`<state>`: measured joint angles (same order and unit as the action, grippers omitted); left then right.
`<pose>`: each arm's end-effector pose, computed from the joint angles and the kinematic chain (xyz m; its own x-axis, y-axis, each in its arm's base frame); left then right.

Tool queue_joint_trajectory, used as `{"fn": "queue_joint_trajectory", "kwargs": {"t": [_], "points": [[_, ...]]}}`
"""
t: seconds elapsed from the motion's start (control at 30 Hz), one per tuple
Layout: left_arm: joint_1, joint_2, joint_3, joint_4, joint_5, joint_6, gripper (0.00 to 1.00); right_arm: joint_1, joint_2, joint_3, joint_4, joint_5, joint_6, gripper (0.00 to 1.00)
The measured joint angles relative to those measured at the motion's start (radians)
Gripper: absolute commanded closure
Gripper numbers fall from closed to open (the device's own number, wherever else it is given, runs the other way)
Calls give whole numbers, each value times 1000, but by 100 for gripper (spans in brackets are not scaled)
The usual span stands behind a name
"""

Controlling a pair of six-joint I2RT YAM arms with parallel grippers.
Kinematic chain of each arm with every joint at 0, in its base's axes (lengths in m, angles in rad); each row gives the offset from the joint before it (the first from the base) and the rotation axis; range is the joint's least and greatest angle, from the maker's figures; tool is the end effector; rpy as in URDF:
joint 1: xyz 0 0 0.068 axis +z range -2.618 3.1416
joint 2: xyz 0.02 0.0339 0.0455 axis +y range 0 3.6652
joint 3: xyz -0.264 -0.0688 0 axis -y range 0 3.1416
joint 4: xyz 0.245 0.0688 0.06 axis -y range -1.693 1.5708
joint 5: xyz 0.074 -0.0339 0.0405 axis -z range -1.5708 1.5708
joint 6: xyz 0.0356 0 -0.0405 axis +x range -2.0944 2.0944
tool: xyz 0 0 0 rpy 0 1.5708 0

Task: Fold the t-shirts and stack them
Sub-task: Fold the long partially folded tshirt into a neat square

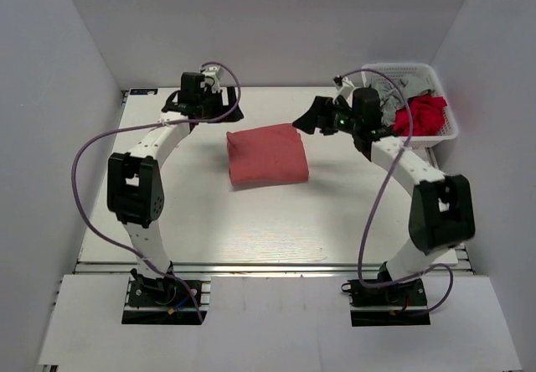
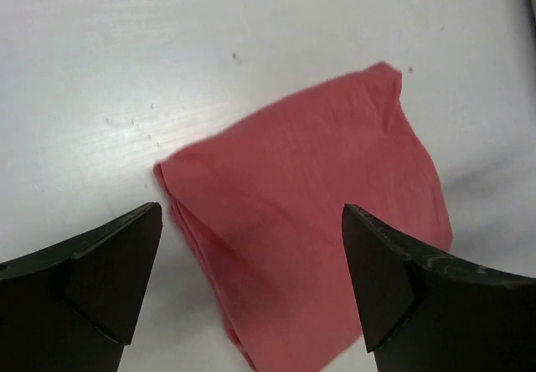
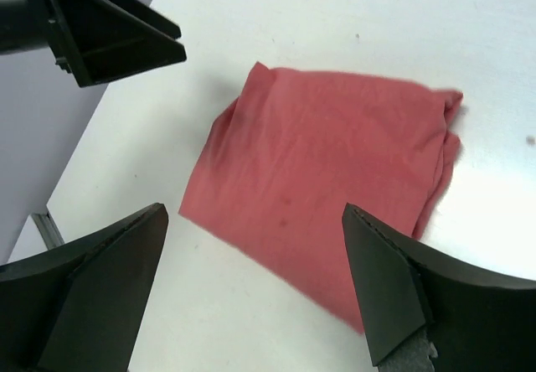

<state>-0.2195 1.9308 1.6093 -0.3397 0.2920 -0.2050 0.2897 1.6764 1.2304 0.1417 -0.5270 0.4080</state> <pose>0.4367 -0.1079 0.2737 -0.6744 -0.0493 -0.7367 0.2993 0.8939 -0.3337 0.3731 0.1299 0.2931 -0.5440 0.1957 -0.8160 -0.5348 0.6685 0.5169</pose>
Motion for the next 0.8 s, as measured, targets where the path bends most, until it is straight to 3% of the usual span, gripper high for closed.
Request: {"fn": "queue_joint_trajectory", "kwargs": {"t": [0.27, 0.3, 0.57, 0.67, 0.8], "points": [[-14, -32, -278, -24, -23, -63, 1, 0, -205, -272, -2, 96, 1, 10], [-20, 2, -308, -27, -26, -72, 8, 0, -215, -286, -13, 103, 0, 10], [-52, 47, -309, 3, -47, -84, 38, -2, -272, -326, -39, 156, -14, 10], [-76, 64, -302, 11, -80, -85, 60, -2, -275, -331, -46, 175, -20, 10], [-102, 107, -238, -22, -131, -85, 71, -2, -275, -332, -62, 192, -25, 10]]}}
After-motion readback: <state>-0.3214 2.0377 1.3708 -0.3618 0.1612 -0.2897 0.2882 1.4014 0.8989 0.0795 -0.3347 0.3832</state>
